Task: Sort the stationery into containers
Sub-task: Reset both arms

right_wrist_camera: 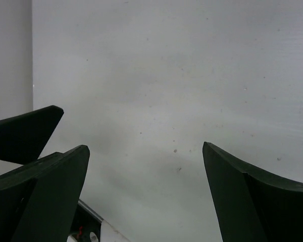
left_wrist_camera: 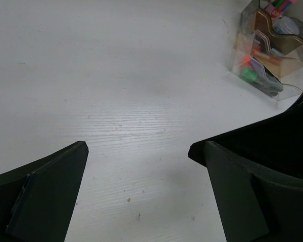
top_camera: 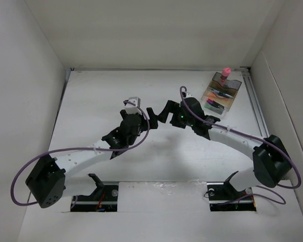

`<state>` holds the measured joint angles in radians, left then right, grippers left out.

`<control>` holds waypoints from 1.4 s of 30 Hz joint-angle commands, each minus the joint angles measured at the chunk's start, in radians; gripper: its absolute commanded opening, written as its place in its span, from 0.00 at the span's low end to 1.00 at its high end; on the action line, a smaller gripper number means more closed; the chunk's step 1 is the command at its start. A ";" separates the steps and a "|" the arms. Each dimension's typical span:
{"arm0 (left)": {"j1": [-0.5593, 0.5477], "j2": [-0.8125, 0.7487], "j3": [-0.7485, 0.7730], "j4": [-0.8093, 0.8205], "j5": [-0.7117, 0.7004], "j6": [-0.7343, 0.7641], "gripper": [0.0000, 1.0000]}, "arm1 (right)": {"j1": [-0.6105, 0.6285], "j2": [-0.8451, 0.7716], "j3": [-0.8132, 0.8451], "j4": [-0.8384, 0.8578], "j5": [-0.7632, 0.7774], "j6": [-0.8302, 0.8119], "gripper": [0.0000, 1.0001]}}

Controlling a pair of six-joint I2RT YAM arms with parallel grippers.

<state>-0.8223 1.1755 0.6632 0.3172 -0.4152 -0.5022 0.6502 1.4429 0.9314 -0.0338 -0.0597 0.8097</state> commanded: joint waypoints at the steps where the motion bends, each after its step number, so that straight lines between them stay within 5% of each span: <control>1: 0.005 0.000 0.039 0.025 -0.016 0.016 1.00 | 0.019 0.005 -0.011 0.097 0.107 -0.008 1.00; 24: 0.005 -0.158 -0.062 0.068 -0.074 -0.019 1.00 | 0.028 0.094 -0.013 0.147 0.008 0.005 1.00; 42: 0.005 -0.135 -0.065 0.077 -0.054 -0.019 1.00 | 0.028 0.134 0.007 0.147 -0.034 0.005 1.00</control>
<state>-0.8223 1.0546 0.6098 0.3534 -0.4744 -0.5144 0.6758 1.5784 0.8974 0.0608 -0.0875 0.8188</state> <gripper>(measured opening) 0.993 0.999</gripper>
